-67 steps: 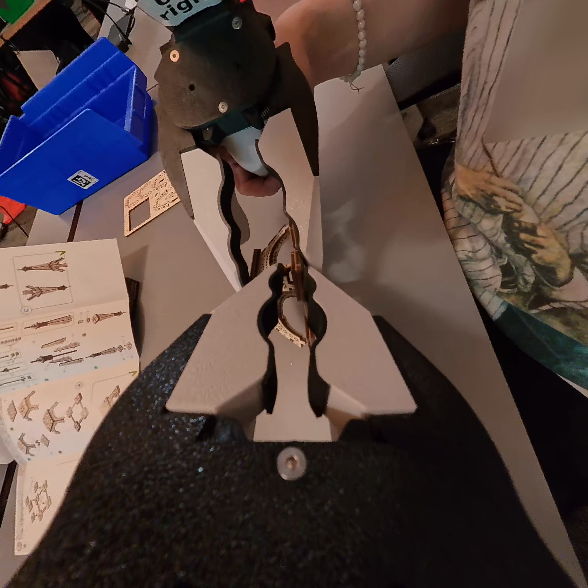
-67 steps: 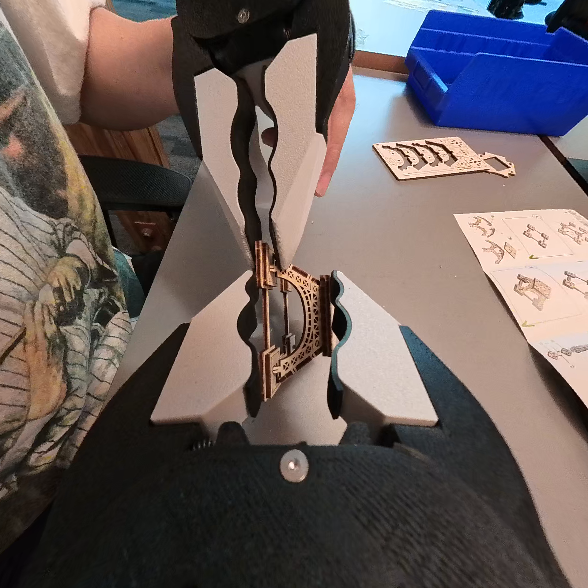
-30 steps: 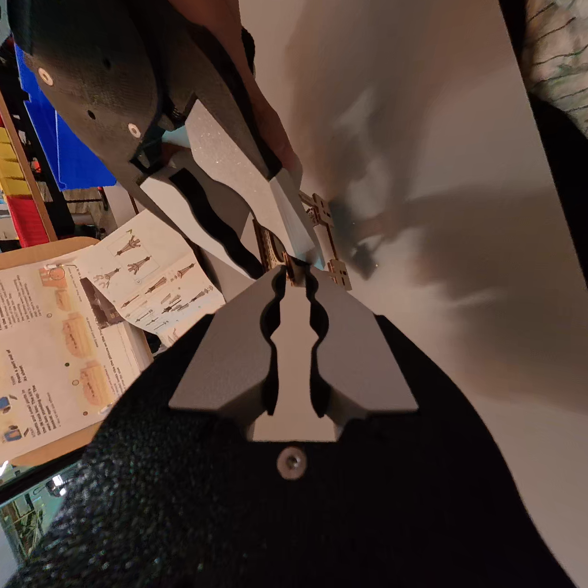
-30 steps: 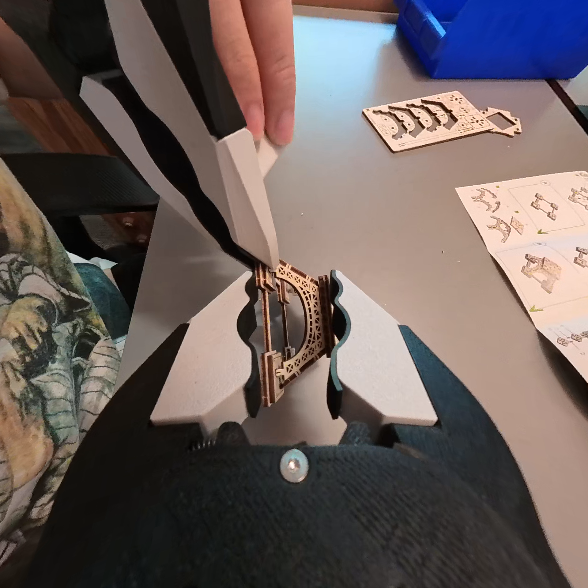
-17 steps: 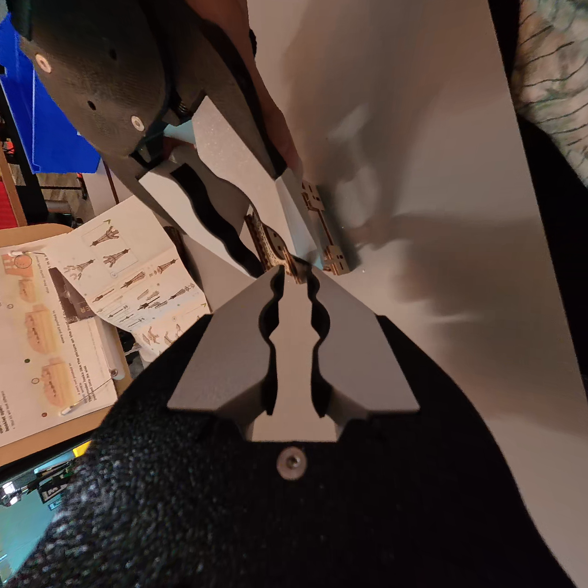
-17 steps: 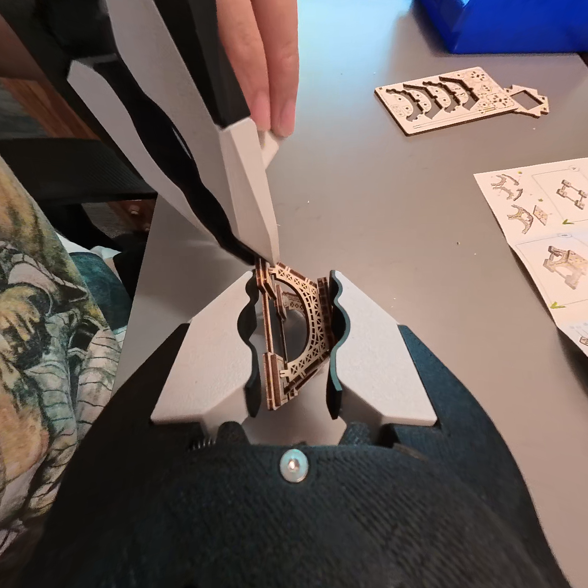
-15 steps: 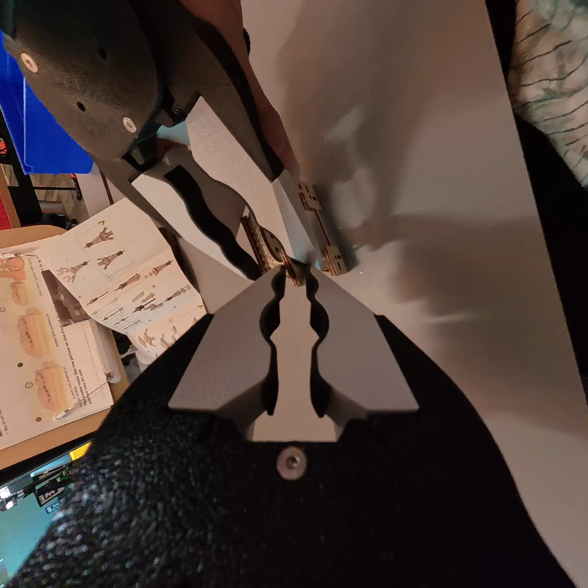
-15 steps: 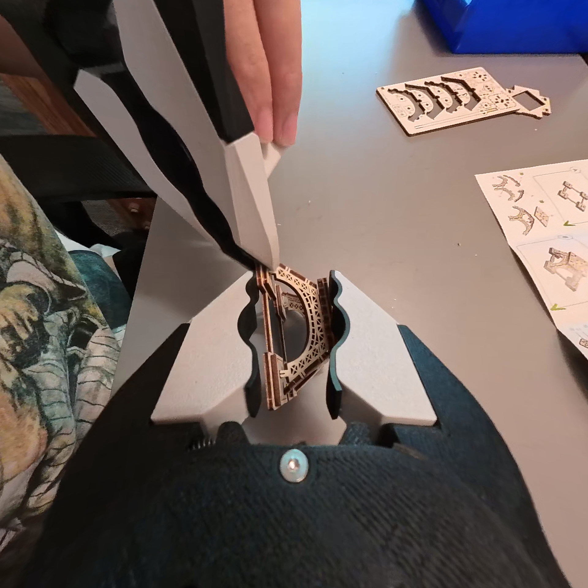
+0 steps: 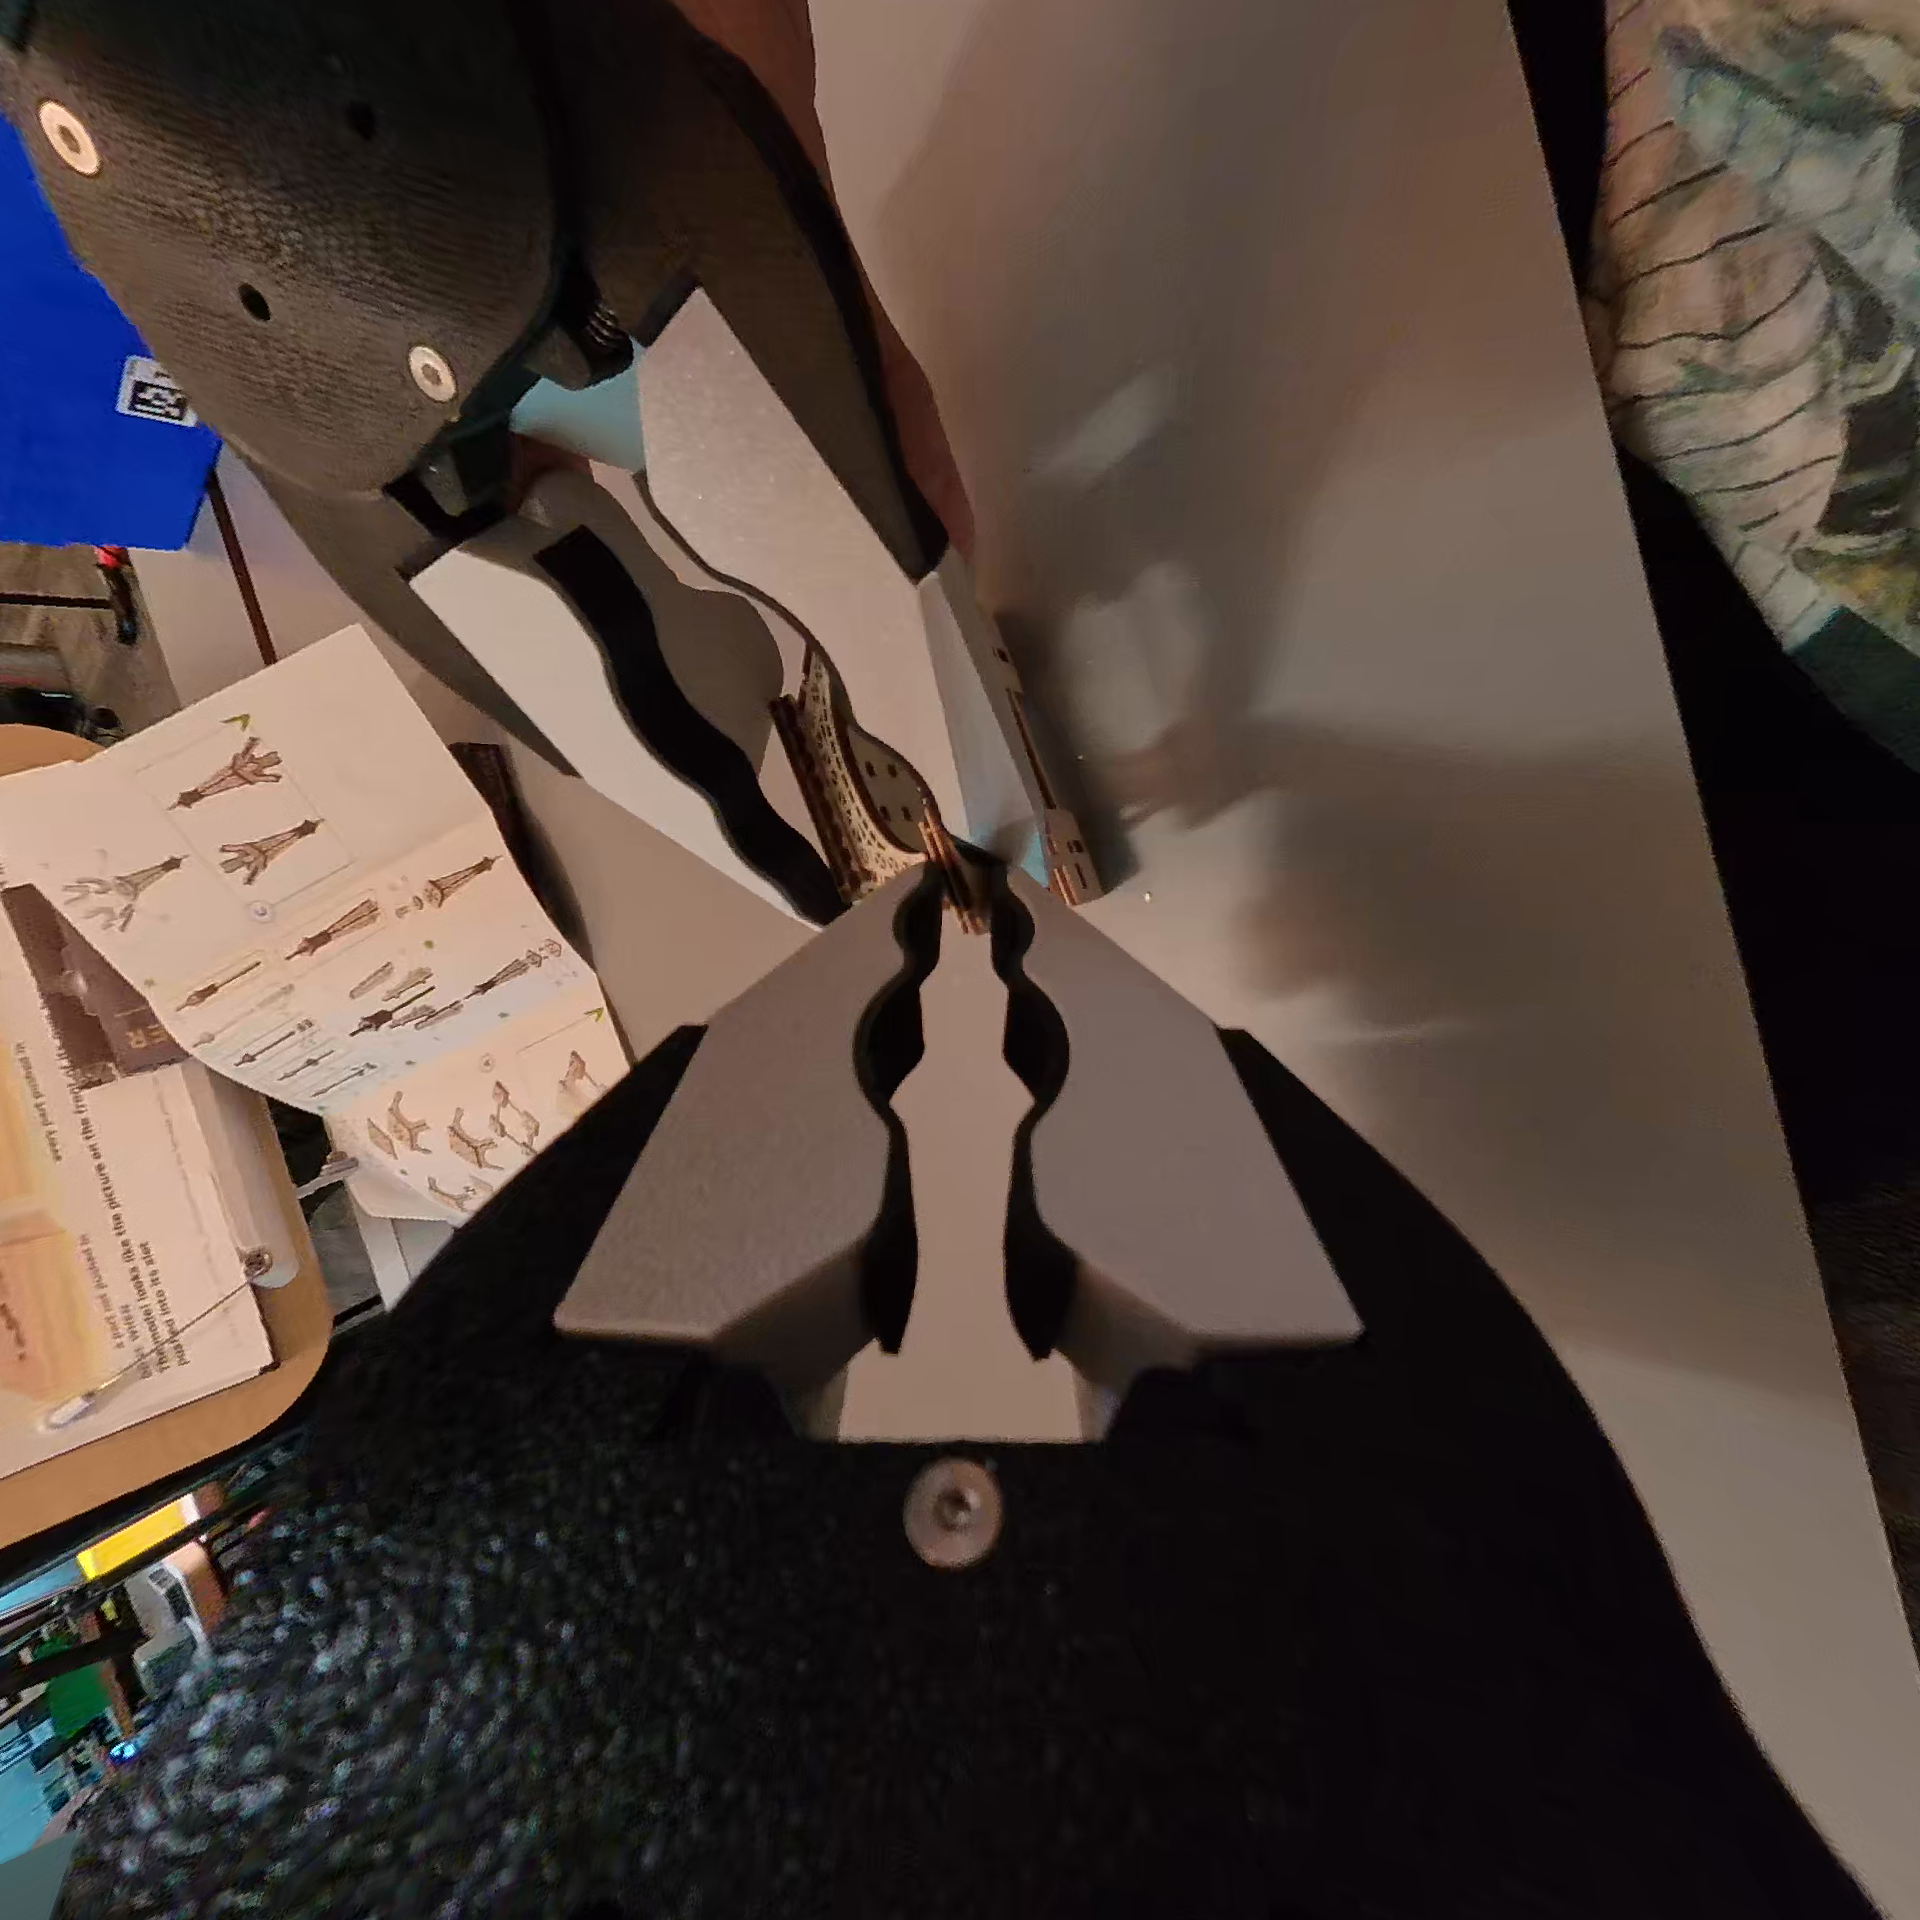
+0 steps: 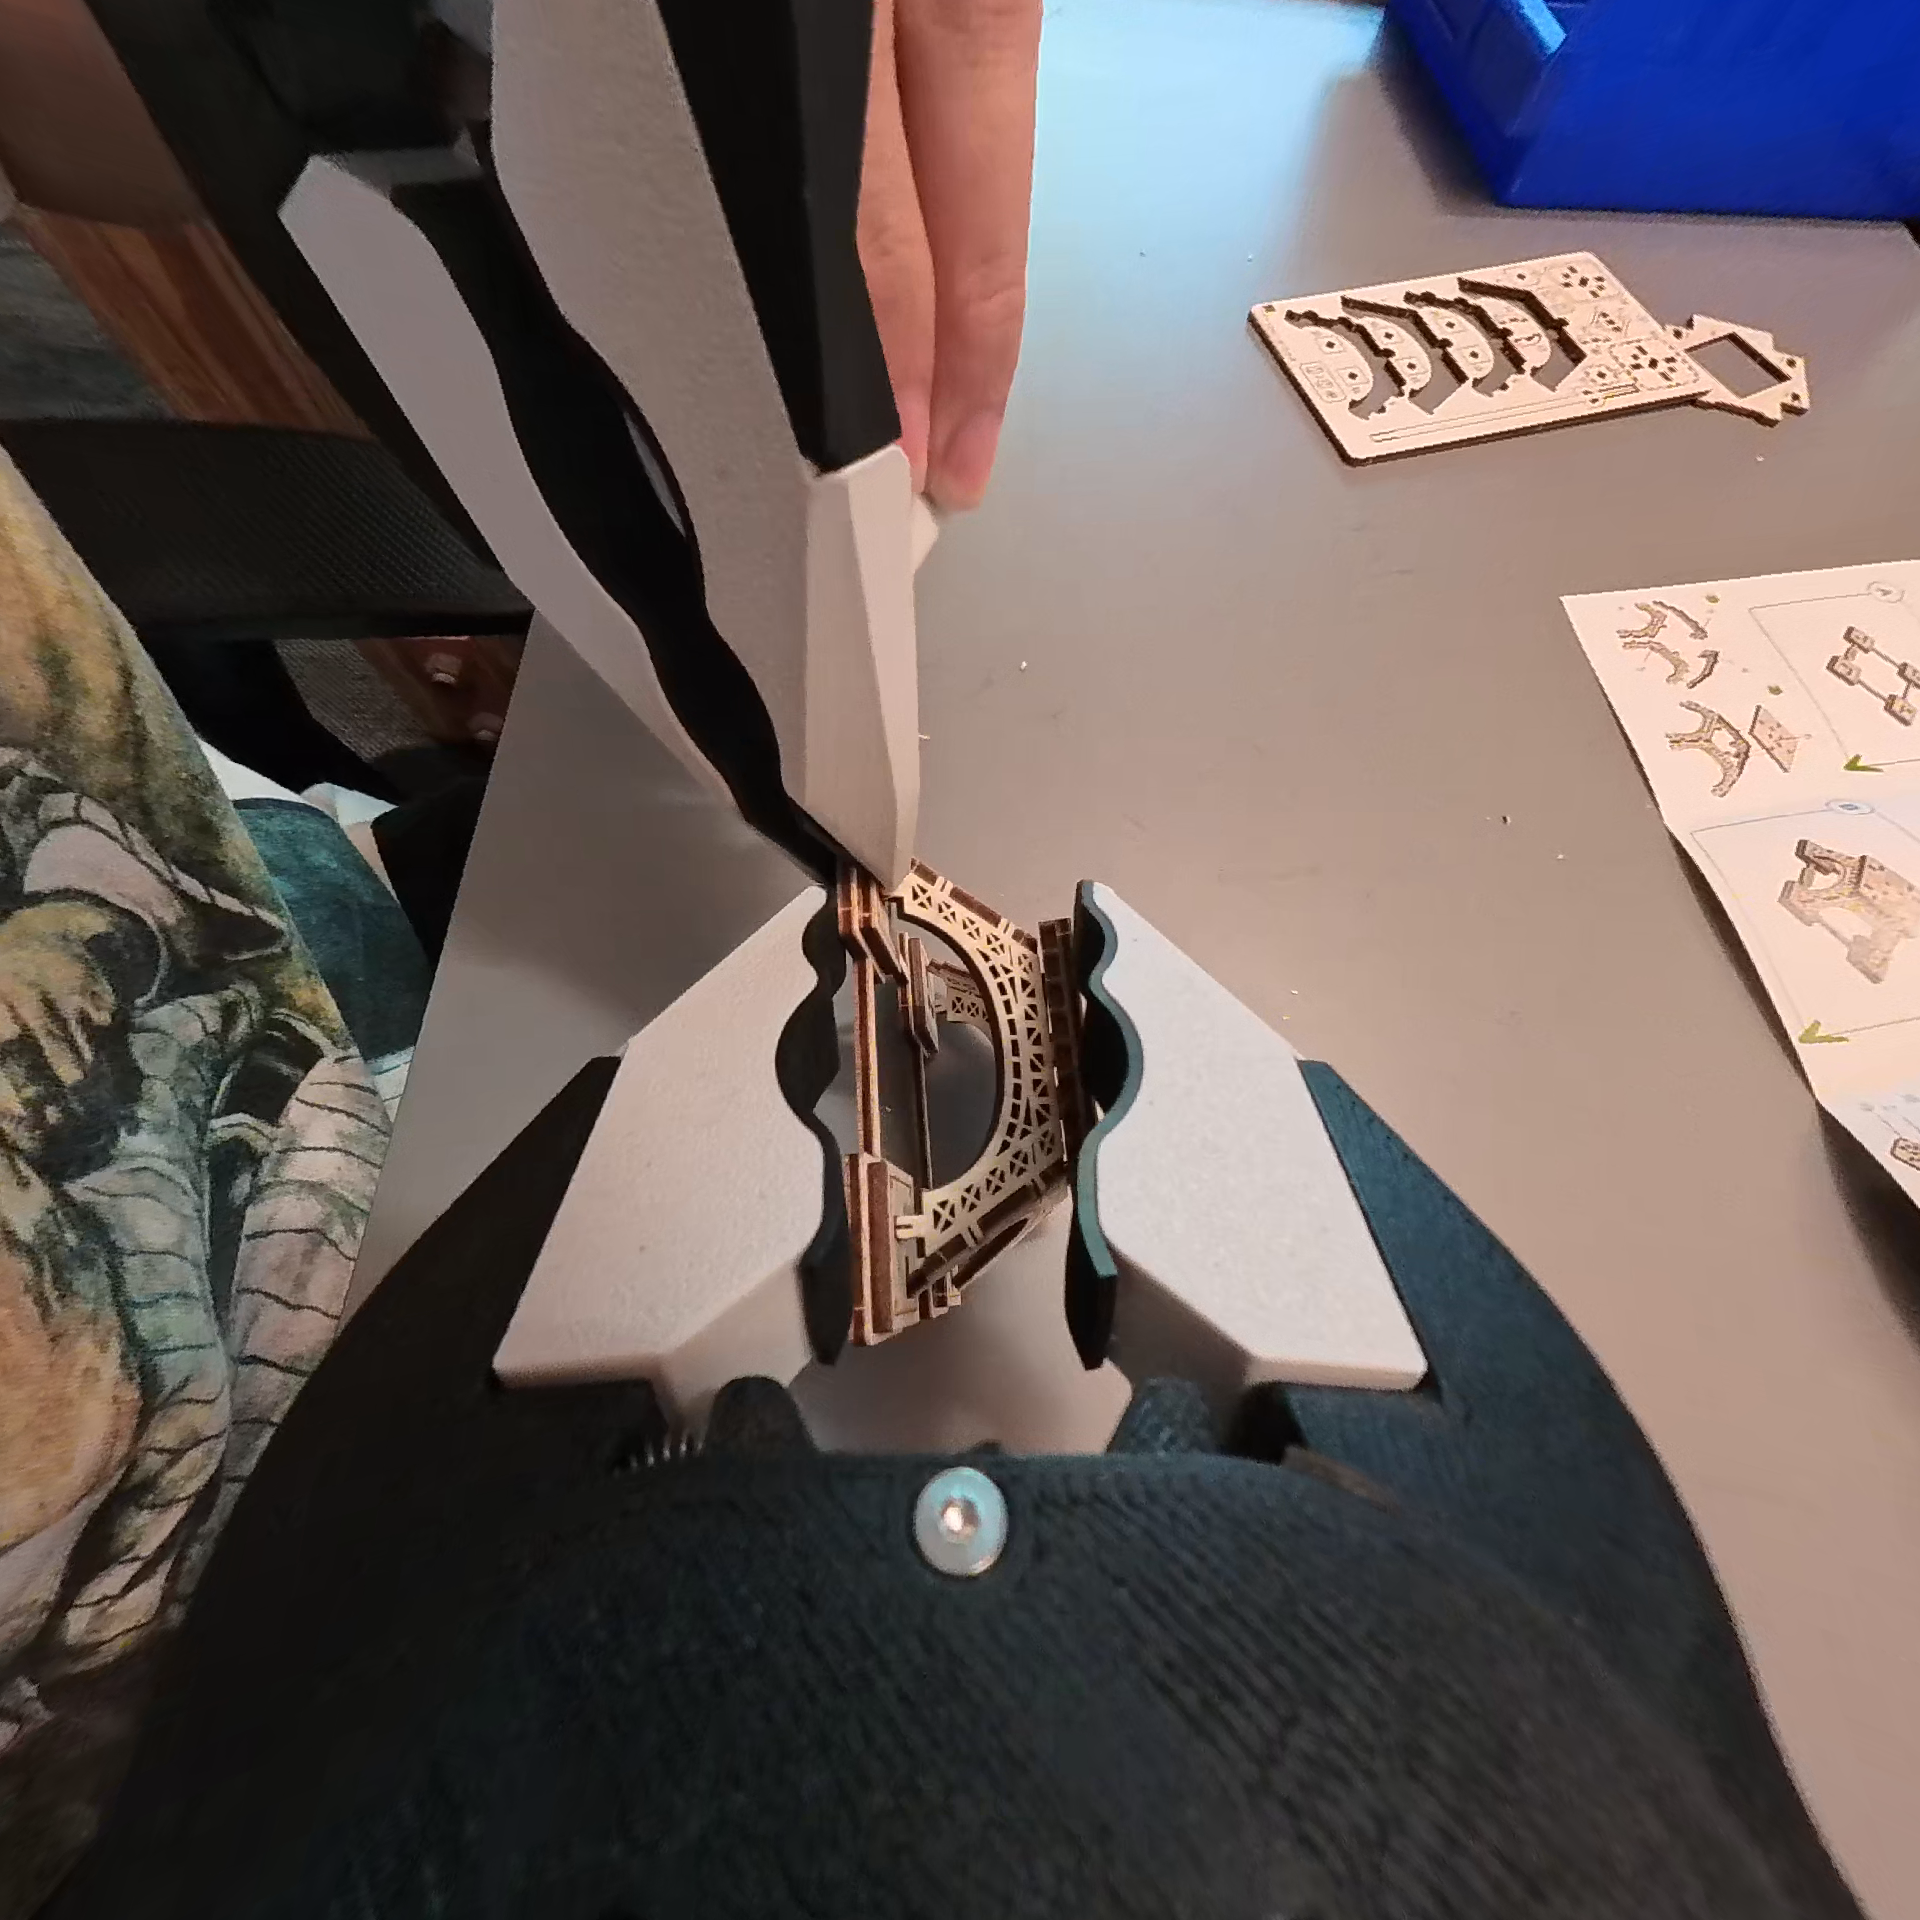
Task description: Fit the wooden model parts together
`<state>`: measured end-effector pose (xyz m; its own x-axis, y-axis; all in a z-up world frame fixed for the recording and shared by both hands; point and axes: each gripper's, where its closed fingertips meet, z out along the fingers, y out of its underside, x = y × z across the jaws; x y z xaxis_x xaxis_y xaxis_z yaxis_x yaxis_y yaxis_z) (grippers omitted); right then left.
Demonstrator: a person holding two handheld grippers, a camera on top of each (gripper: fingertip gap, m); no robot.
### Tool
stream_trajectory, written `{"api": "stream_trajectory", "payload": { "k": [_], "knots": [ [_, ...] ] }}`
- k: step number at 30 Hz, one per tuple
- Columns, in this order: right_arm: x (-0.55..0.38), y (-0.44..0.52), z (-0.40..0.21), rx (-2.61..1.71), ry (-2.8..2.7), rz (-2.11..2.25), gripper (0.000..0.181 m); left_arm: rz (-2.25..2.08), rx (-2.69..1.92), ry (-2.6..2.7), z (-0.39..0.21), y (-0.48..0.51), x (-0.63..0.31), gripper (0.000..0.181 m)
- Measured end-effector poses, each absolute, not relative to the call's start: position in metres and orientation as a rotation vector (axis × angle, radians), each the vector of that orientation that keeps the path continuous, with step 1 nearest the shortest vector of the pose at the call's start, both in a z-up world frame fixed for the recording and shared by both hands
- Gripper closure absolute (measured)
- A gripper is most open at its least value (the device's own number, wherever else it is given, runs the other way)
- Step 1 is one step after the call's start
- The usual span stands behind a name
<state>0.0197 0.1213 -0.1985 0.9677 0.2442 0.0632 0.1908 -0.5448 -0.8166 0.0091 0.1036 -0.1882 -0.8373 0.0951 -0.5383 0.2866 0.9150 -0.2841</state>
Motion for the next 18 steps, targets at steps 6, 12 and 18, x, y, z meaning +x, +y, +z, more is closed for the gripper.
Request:
{"api": "stream_trajectory", "payload": {
  "k": [6, 12, 18],
  "knots": [
    [0.02, 0.122, -0.198, -2.152, -0.297, 0.075, 0.14, -0.479, 0.284, 2.589, -0.188, 0.104, 0.01, 0.175],
    [0.02, 0.122, -0.194, -2.13, -0.267, 0.085, 0.134, -0.444, 0.259, 2.574, -0.19, 0.105, 0.014, 0.177],
    [0.029, 0.117, -0.189, -2.121, -0.203, 0.022, 0.127, -0.439, 0.198, 2.552, -0.19, 0.108, 0.016, 0.177]
  ]
}}
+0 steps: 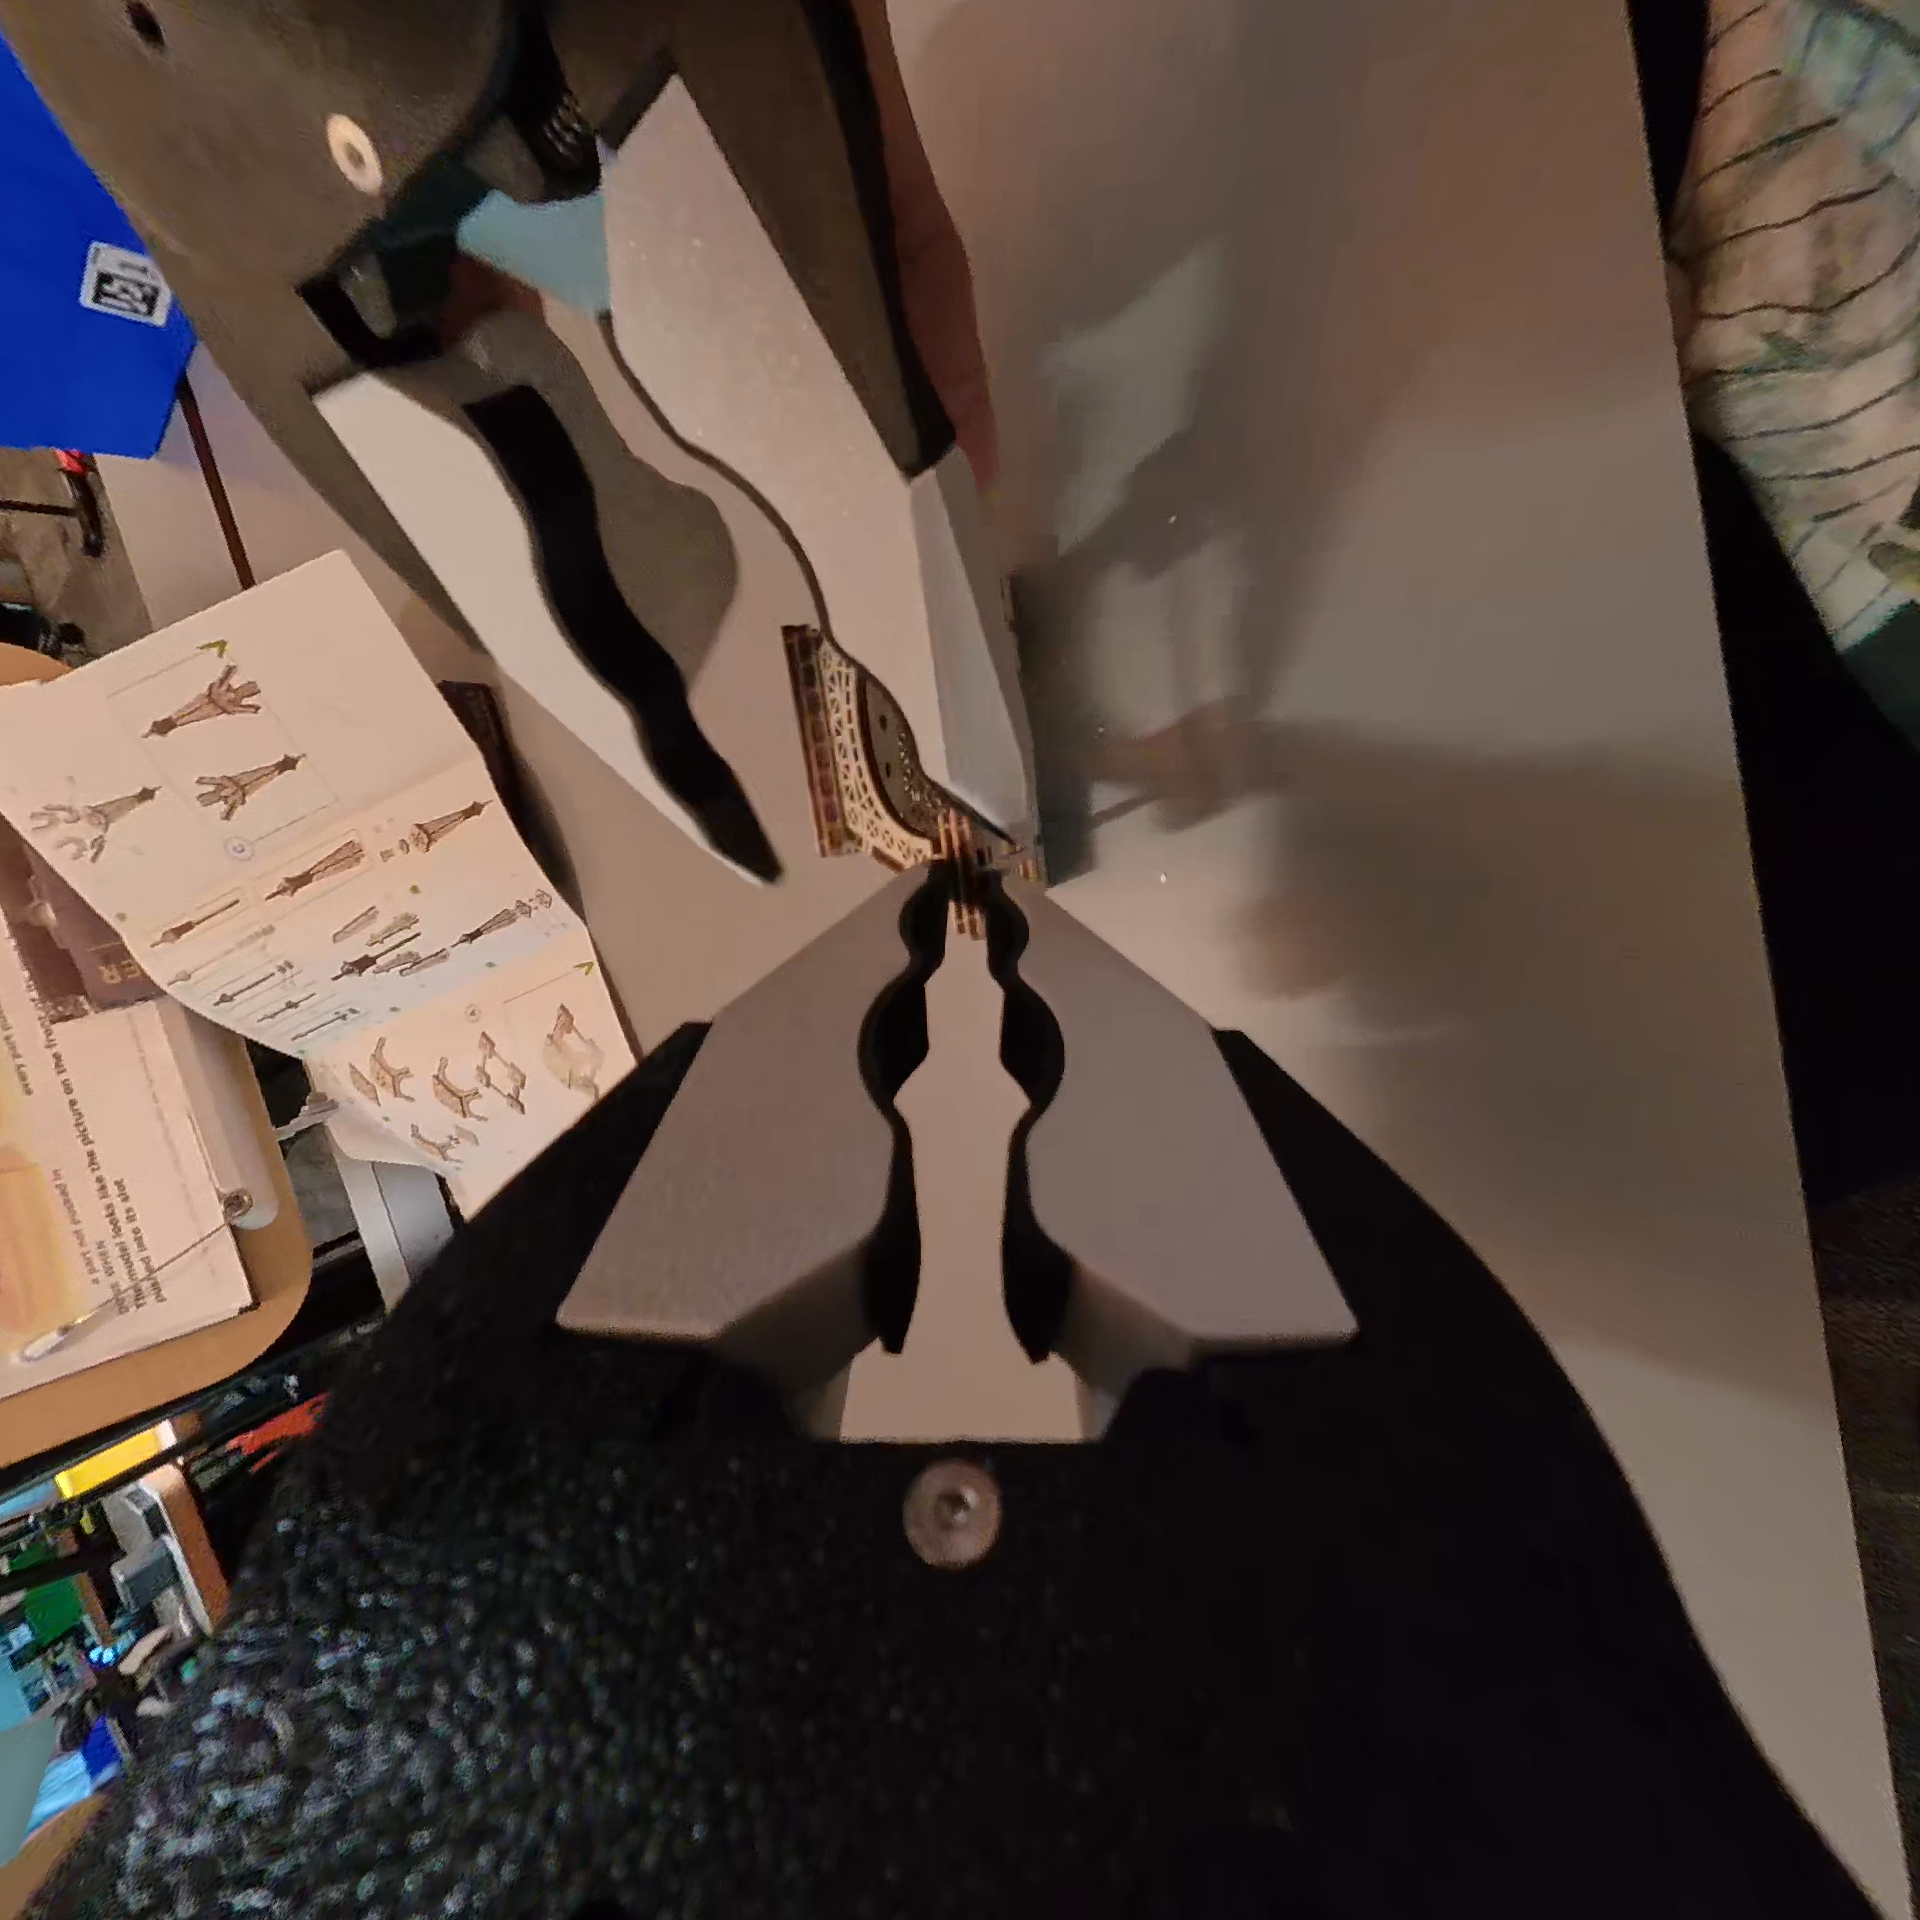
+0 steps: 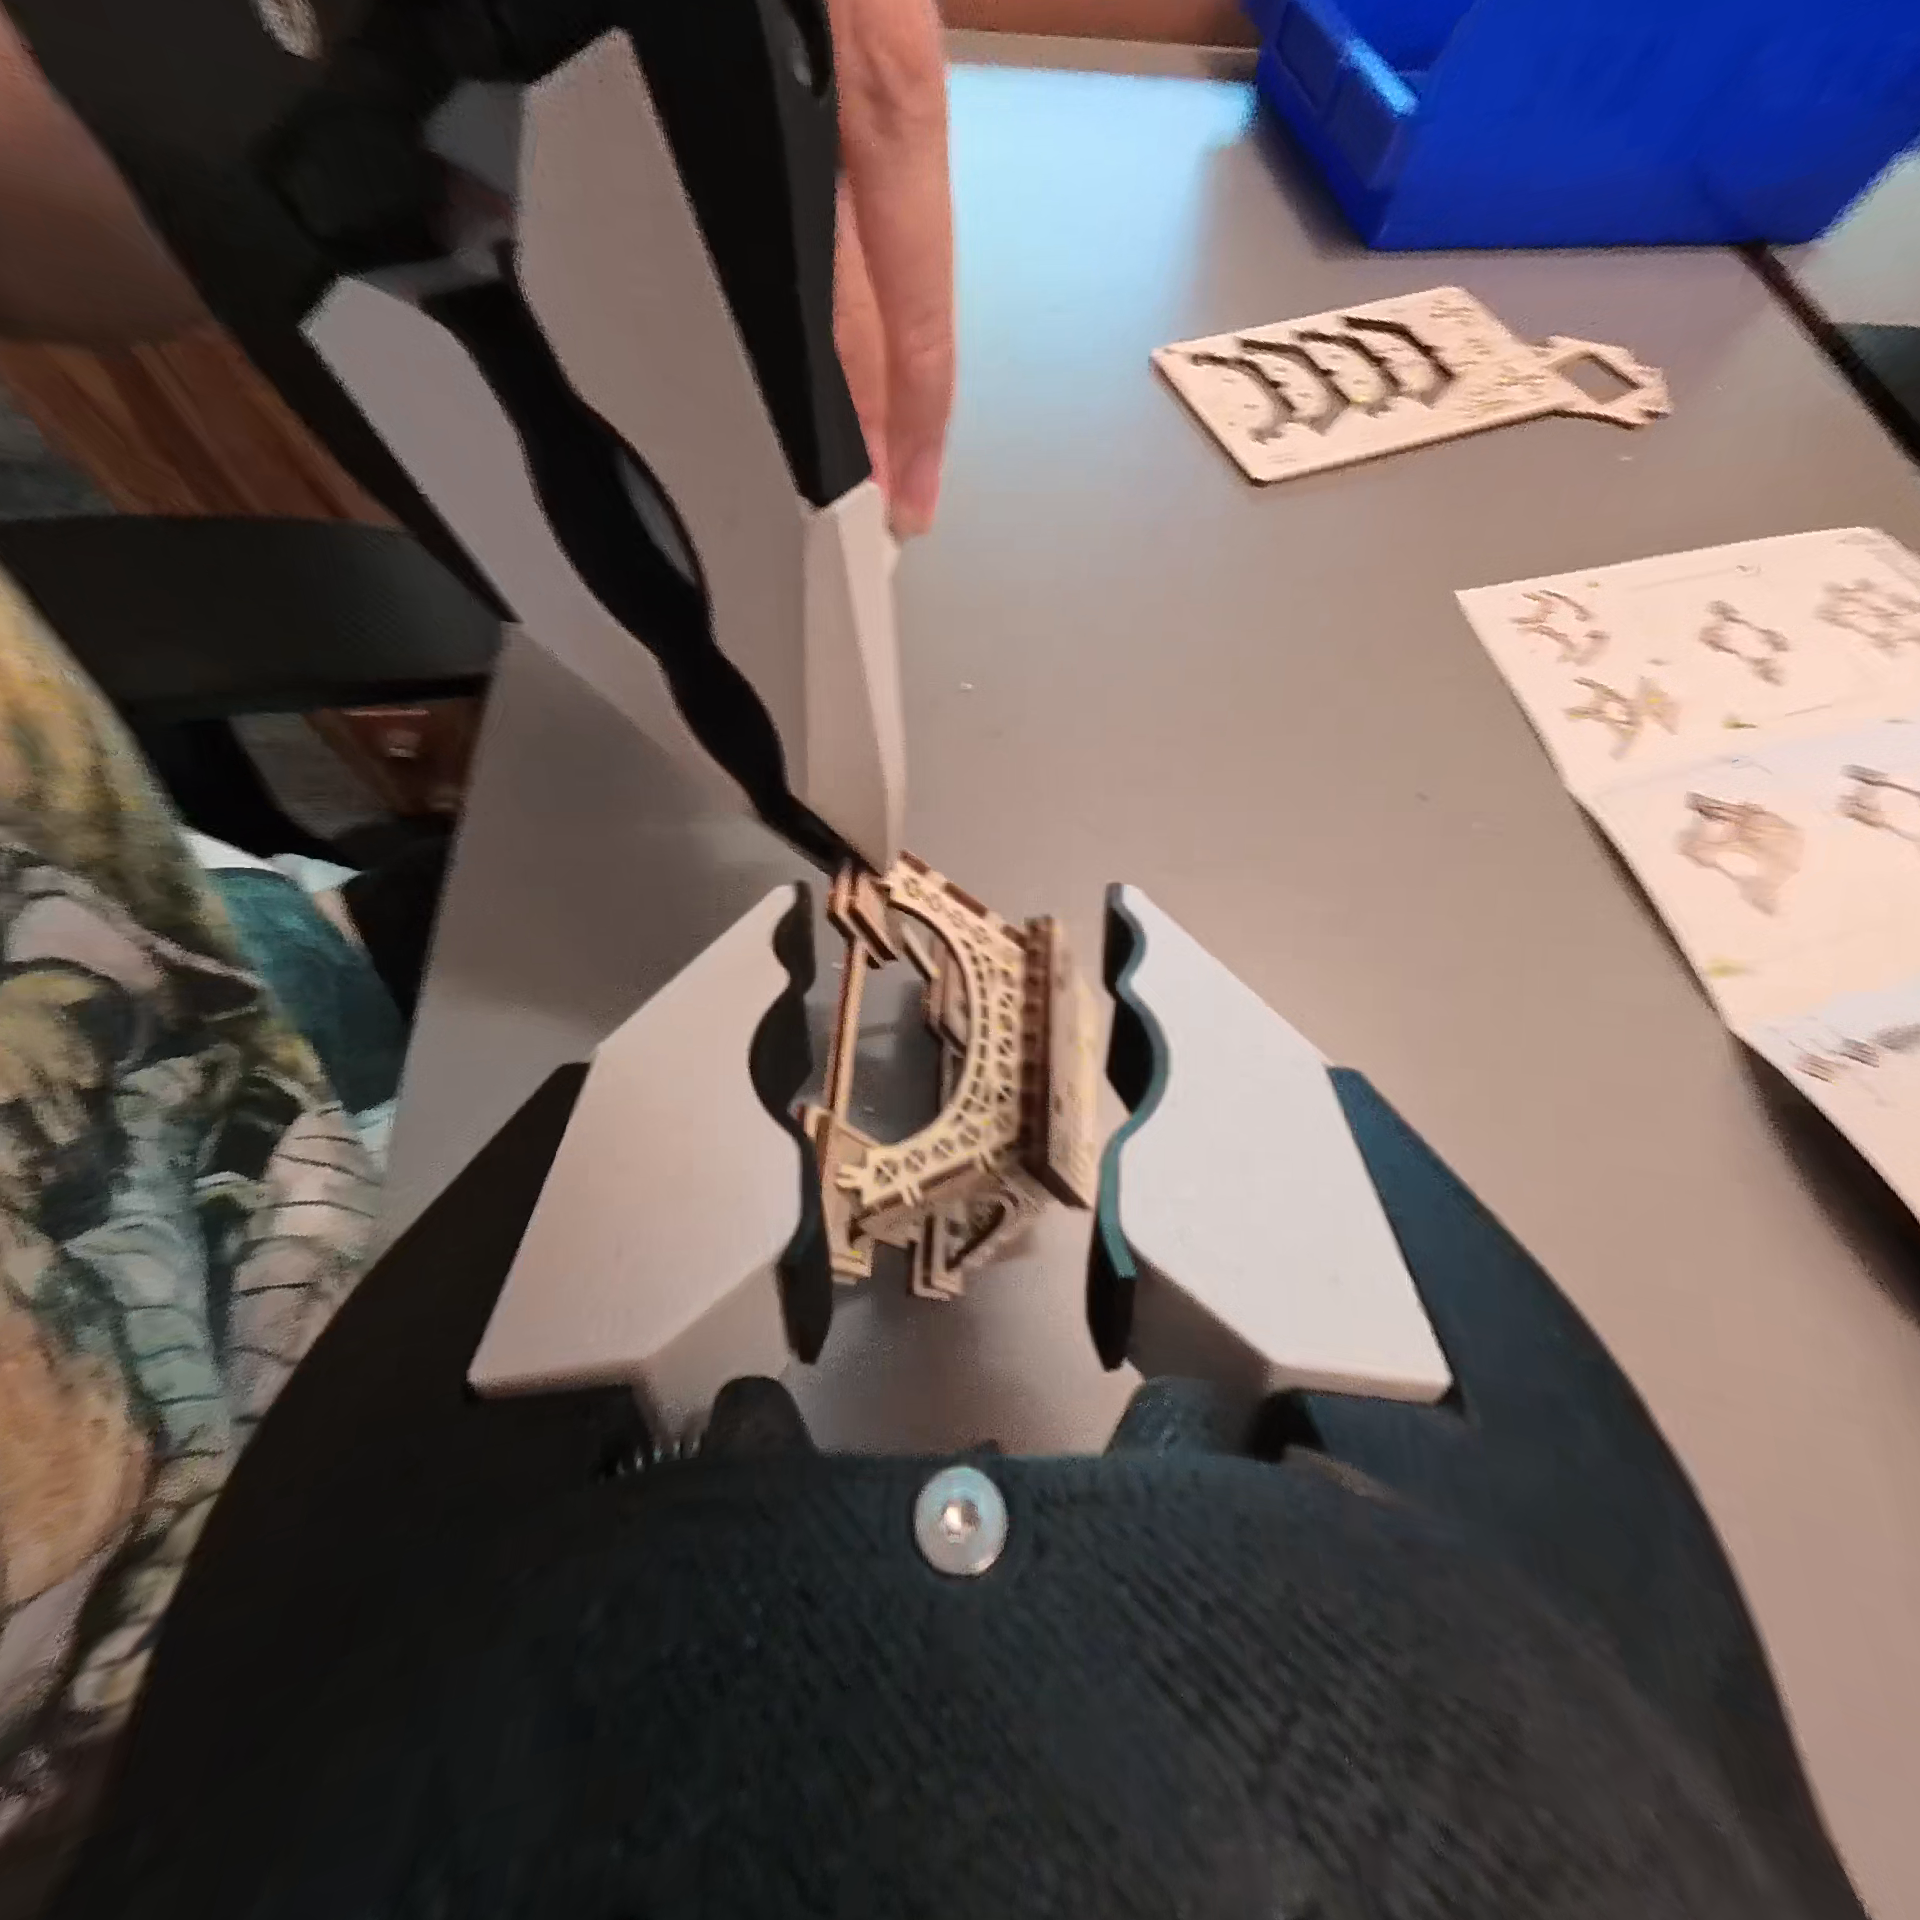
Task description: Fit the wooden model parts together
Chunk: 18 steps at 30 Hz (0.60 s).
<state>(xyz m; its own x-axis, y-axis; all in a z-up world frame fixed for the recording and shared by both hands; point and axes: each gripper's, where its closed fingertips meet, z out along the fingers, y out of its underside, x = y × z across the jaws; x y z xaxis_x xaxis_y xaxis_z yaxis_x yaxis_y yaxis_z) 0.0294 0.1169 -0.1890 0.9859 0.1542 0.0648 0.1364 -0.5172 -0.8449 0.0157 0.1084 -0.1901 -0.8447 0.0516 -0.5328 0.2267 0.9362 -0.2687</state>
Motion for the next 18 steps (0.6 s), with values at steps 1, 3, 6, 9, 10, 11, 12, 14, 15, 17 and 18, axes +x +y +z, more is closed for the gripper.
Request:
{"api": "stream_trajectory", "payload": {
  "k": [1, 3, 6, 9, 10, 11, 12, 14, 15, 17, 18],
  "knots": [
    [0.036, 0.115, -0.189, -2.139, -0.186, -0.024, 0.122, -0.434, 0.185, 2.55, -0.19, 0.109, 0.016, 0.177],
    [0.037, 0.111, -0.192, -2.183, -0.182, -0.03, 0.119, -0.436, 0.177, 2.548, -0.189, 0.108, 0.016, 0.177],
    [0.031, 0.11, -0.197, -2.206, -0.197, 0.016, 0.132, -0.441, 0.154, 2.545, -0.188, 0.106, 0.017, 0.177],
    [0.031, 0.11, -0.199, -2.211, -0.203, 0.006, 0.136, -0.439, 0.126, 2.547, -0.189, 0.105, 0.017, 0.177],
    [0.031, 0.11, -0.2, -2.215, -0.211, 0.002, 0.137, -0.437, 0.123, 2.548, -0.191, 0.105, 0.017, 0.177],
    [0.032, 0.11, -0.201, -2.214, -0.214, -0.002, 0.137, -0.44, 0.116, 2.544, -0.191, 0.105, 0.017, 0.177],
    [0.032, 0.11, -0.201, -2.213, -0.222, -0.004, 0.138, -0.449, 0.106, 2.545, -0.191, 0.105, 0.017, 0.177],
    [0.031, 0.11, -0.201, -2.214, -0.251, -0.018, 0.139, -0.476, 0.087, 2.55, -0.191, 0.104, 0.016, 0.177],
    [0.031, 0.11, -0.201, -2.214, -0.26, -0.024, 0.139, -0.487, 0.087, 2.543, -0.19, 0.103, 0.017, 0.177],
    [0.033, 0.109, -0.201, -2.205, -0.26, -0.03, 0.139, -0.516, 0.095, 2.502, -0.19, 0.103, 0.018, 0.177],
    [0.034, 0.11, -0.201, -2.199, -0.254, -0.036, 0.139, -0.533, 0.083, 2.481, -0.19, 0.103, 0.02, 0.177]
  ]
}}
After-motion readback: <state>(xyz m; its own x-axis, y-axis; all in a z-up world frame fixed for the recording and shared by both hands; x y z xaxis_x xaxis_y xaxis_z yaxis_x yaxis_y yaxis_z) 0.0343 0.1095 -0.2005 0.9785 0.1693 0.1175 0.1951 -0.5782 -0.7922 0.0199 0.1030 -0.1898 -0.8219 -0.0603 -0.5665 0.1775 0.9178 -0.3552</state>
